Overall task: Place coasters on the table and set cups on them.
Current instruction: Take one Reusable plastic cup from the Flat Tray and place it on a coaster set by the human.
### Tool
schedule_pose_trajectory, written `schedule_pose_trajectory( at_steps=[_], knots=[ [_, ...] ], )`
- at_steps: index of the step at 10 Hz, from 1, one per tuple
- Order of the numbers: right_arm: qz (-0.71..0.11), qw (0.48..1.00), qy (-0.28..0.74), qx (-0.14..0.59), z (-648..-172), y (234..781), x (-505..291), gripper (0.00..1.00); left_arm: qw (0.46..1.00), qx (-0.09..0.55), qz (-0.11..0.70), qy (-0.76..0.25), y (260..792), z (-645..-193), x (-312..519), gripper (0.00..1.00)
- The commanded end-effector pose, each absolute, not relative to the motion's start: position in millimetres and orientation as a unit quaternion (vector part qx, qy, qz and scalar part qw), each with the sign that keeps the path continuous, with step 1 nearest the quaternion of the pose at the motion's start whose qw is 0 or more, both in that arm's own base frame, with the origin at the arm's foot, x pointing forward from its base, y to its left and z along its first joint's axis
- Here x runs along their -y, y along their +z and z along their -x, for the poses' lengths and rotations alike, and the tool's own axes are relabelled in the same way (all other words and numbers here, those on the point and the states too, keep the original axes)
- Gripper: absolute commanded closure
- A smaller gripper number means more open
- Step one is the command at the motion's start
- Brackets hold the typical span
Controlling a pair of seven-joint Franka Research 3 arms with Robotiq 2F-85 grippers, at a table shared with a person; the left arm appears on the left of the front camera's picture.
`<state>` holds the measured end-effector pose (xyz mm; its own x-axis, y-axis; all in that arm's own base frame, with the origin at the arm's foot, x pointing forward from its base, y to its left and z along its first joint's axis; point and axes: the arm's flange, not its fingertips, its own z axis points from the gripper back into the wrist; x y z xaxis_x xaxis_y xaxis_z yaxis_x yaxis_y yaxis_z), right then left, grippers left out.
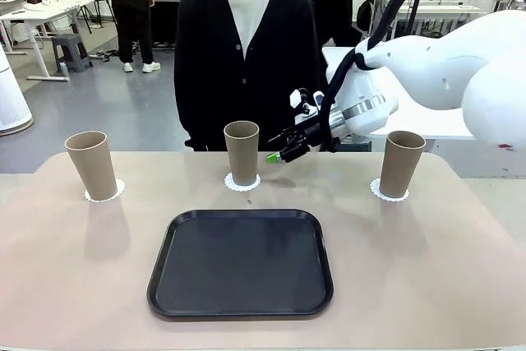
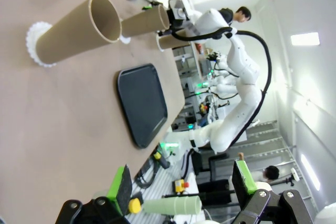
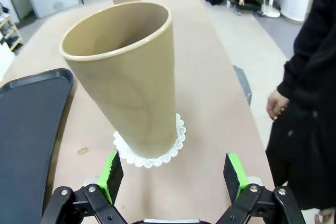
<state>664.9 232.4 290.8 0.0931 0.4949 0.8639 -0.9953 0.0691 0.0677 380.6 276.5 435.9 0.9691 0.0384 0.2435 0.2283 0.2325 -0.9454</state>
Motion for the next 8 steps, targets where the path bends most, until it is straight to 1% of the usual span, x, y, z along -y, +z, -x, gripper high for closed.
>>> schedule_pose_trajectory(
  at_steps=[1,2,3,4,6,8],
  knots=[
    [-0.335,0.692,0.555,0.318,-640,315,-221,0.0,0.776,0.109,0.619,-0.059,440,-379,-277,0.0],
    [-0.287,0.768,0.503,0.274,-623,340,-217,0.0,0.776,0.109,0.619,-0.059,440,-379,-277,0.0],
    [-0.242,0.817,0.458,0.253,-600,372,-217,0.0,0.776,0.109,0.619,-0.059,440,-379,-277,0.0],
    [-0.198,0.872,0.403,0.197,-570,412,-223,0.0,0.776,0.109,0.619,-0.059,440,-379,-277,0.0],
    [-0.149,0.915,0.344,0.148,-528,472,-232,0.0,0.776,0.109,0.619,-0.059,440,-379,-277,0.0],
    [-0.081,0.949,0.28,0.121,-492,523,-239,0.0,0.776,0.109,0.619,-0.059,440,-379,-277,0.0]
  ],
)
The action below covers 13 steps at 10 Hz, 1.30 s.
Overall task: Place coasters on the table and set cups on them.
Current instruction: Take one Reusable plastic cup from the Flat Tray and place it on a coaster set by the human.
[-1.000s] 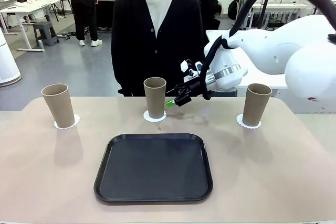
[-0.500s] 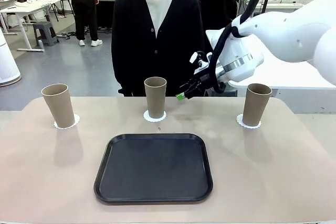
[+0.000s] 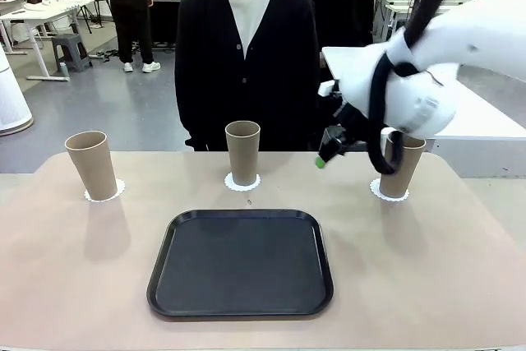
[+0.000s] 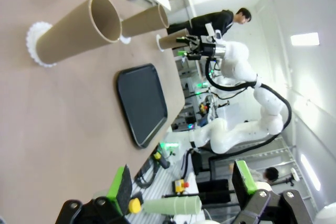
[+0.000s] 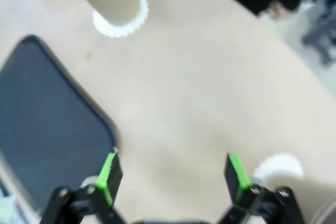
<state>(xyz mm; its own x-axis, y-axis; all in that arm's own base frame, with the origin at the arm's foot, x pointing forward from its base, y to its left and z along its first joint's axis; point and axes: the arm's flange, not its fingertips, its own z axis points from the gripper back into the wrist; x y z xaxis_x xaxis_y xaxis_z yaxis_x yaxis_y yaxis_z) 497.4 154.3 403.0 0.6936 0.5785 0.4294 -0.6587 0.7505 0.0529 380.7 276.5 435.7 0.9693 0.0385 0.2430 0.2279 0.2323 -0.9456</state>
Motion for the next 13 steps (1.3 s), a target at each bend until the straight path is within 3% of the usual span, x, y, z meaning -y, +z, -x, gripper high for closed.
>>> schedule_pose_trajectory(
  at_steps=[1,4,7,8,13],
  knots=[
    [-0.068,0.956,0.258,0.122,-480,545,-243,0.0,0.776,0.109,0.619,-0.059,440,-379,-277,0.0],
    [-0.029,0.971,0.212,0.11,-449,586,-240,0.0,0.776,0.109,0.619,-0.059,440,-379,-277,0.0],
    [-0.026,0.979,0.198,0.035,-451,585,-222,0.0,0.776,0.109,0.619,-0.059,440,-379,-277,0.0],
    [-0.02,0.974,0.205,0.097,-417,613,-245,0.0,0.776,0.109,0.619,-0.059,440,-379,-277,0.0],
    [-0.02,0.974,0.205,0.097,-417,613,-245,0.0,0.776,0.109,0.619,-0.059,440,-379,-277,0.0]
  ],
)
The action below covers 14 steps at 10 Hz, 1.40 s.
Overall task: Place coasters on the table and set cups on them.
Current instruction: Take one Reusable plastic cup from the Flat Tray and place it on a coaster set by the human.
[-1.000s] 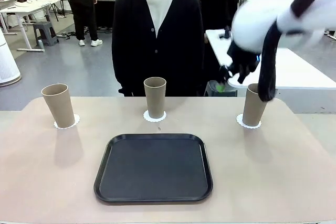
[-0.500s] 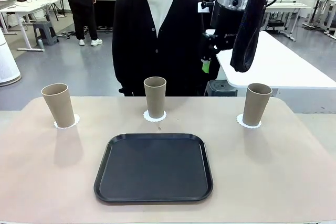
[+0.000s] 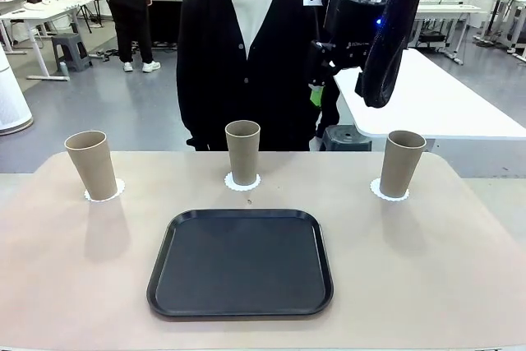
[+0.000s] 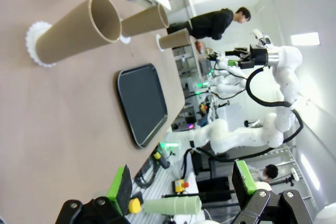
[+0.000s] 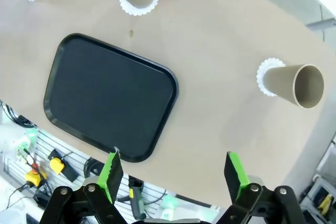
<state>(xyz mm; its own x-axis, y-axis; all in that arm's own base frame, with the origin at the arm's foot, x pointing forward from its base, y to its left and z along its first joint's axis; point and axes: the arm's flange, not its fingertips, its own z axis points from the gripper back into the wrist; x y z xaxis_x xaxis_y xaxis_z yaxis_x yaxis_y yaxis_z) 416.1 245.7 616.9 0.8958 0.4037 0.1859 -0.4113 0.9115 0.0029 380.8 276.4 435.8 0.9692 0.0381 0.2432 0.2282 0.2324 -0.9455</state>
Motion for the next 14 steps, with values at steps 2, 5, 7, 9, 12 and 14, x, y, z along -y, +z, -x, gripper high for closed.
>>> schedule_pose_trajectory(
  at_steps=[2,5,7,9,12,14],
  knots=[
    [-0.02,0.974,0.205,0.097,-417,613,-245,0.0,0.776,0.109,0.619,-0.059,440,-379,-277,0.0],
    [-0.02,0.974,0.205,0.097,-417,613,-245,0.0,0.776,0.109,0.619,-0.059,440,-379,-277,0.0],
    [-0.123,0.979,0.112,0.119,-402,618,-185,0.0,0.776,0.109,0.619,-0.059,440,-379,-277,0.0],
    [-0.331,0.937,-0.013,0.108,-379,597,-53,0.0,0.776,0.109,0.619,-0.059,440,-379,-277,0.0],
    [-0.5,0.857,-0.059,0.109,-366,548,60,0.0,0.776,0.109,0.619,-0.059,440,-379,-277,0.0],
    [-0.585,0.805,0.031,0.092,-383,512,111,0.0,0.776,0.109,0.619,-0.059,440,-379,-277,0.0]
  ],
)
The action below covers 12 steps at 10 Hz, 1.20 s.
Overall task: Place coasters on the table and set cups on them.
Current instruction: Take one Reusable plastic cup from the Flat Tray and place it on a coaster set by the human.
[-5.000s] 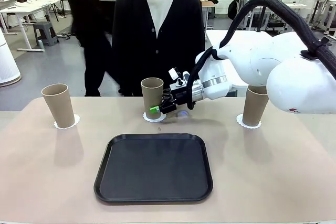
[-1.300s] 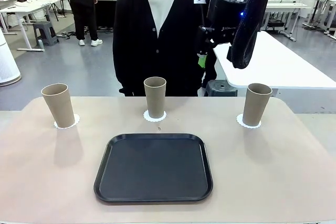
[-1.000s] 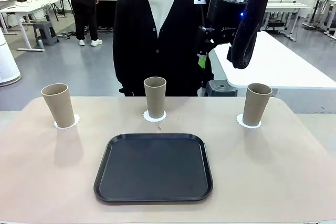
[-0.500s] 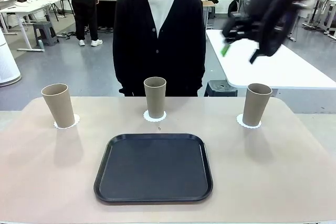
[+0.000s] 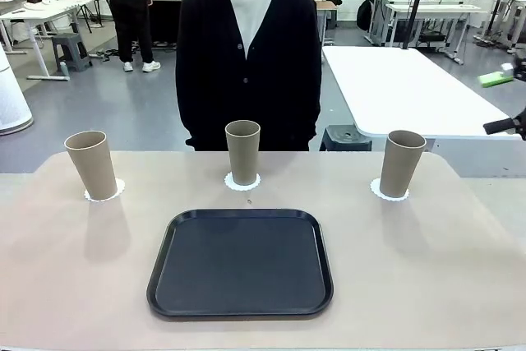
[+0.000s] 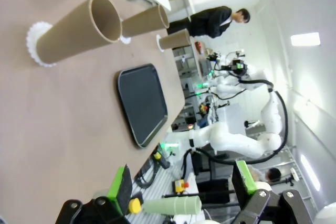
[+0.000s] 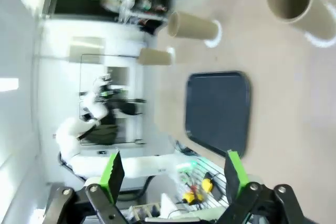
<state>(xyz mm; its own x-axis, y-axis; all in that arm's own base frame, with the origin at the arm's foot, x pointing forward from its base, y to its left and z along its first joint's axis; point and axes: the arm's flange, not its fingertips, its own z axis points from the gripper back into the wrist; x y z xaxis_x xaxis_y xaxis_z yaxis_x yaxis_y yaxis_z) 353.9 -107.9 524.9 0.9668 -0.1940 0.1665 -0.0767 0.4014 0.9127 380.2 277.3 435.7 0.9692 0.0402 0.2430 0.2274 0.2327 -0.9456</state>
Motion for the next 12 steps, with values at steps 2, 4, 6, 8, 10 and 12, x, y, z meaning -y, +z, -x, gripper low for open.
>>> schedule_pose_trajectory(
  at_steps=[2,4,6,8,10,12],
  knots=[
    [-0.638,0.761,0.058,0.106,-392,481,151,0.0,0.776,0.109,0.619,-0.059,440,-379,-277,0.0],
    [-0.653,0.75,0.04,0.101,-391,457,175,0.0,0.776,0.109,0.619,-0.059,440,-379,-277,0.0],
    [-0.657,0.748,0.026,0.087,-384,448,192,0.0,0.776,0.109,0.619,-0.059,440,-379,-277,0.0],
    [-0.66,0.745,0.028,0.094,-382,440,186,0.0,0.776,0.109,0.619,-0.059,440,-379,-277,0.0],
    [-0.66,0.745,0.028,0.094,-382,440,186,0.0,0.776,0.109,0.619,-0.059,440,-379,-277,0.0],
    [-0.66,0.745,0.028,0.094,-382,440,186,0.0,0.776,0.109,0.619,-0.059,440,-379,-277,0.0]
  ],
)
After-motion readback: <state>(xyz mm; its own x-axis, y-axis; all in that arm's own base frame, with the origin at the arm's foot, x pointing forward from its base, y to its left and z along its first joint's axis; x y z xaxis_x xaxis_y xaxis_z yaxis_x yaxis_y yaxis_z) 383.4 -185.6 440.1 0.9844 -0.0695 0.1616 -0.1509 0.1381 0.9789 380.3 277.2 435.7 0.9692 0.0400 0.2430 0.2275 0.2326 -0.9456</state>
